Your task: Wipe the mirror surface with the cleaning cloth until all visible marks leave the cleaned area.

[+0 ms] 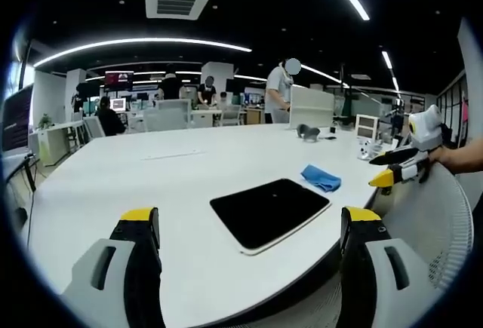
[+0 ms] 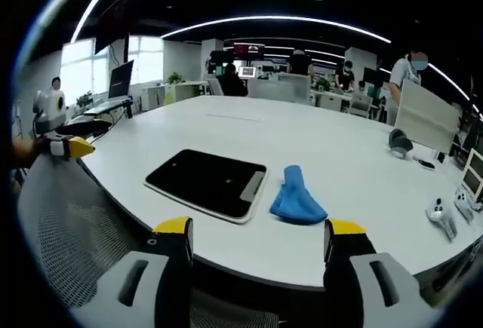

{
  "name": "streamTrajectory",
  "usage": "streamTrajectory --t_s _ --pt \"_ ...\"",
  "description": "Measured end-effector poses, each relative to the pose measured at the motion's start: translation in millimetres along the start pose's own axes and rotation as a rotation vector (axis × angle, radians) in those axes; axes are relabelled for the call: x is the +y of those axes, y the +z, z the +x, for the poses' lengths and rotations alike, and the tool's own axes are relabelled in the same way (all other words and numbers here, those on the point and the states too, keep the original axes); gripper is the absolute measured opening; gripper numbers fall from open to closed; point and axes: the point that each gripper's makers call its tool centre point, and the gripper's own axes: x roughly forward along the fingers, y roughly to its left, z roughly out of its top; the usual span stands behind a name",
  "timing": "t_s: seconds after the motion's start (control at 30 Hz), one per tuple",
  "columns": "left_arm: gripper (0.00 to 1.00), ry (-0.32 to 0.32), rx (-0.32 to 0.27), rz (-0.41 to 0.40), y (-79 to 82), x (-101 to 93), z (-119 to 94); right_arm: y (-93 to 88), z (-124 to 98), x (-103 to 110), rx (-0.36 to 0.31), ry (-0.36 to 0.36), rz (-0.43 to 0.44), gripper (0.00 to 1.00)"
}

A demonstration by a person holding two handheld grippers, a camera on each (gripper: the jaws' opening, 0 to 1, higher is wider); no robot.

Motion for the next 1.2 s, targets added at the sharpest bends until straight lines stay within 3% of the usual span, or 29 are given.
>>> streamTrajectory --t_s 0.27,0.37,0.43,0.57,0.77,1.2 --pt "0.99 -0.004 -0.007 0.001 1.0 -0.5 0.0 31.9 -1.6 -26.7 -0.064 -0.036 0.076 0.6" --pt "0.99 -0.001 -0.014 0.001 1.9 -0.3 -0.4 45.5 2.6 -33.1 -0.083 -0.043 0.056 0.56" --pt "0.99 -0.001 -0.015 0.0 2.2 -0.3 -0.4 56.5 6.2 -40.8 -0.109 -0.066 -0.008 0.54" --pt "0.97 -0.007 -0.009 -0.002 1.2 -1.0 -0.4 63.2 17.4 -46.0 -0.108 -0.06 -0.018 0.51" --pt "0.98 0.002 -0.022 -0.001 3.1 0.7 -0.6 62.7 33.1 -50.7 -0.096 -0.067 -0.089 0.43" --pt "0.97 -0.003 -0.016 -0.005 2.2 -0.5 -0.4 38.2 67.4 -64.8 -0.019 -0.034 -0.092 0.36"
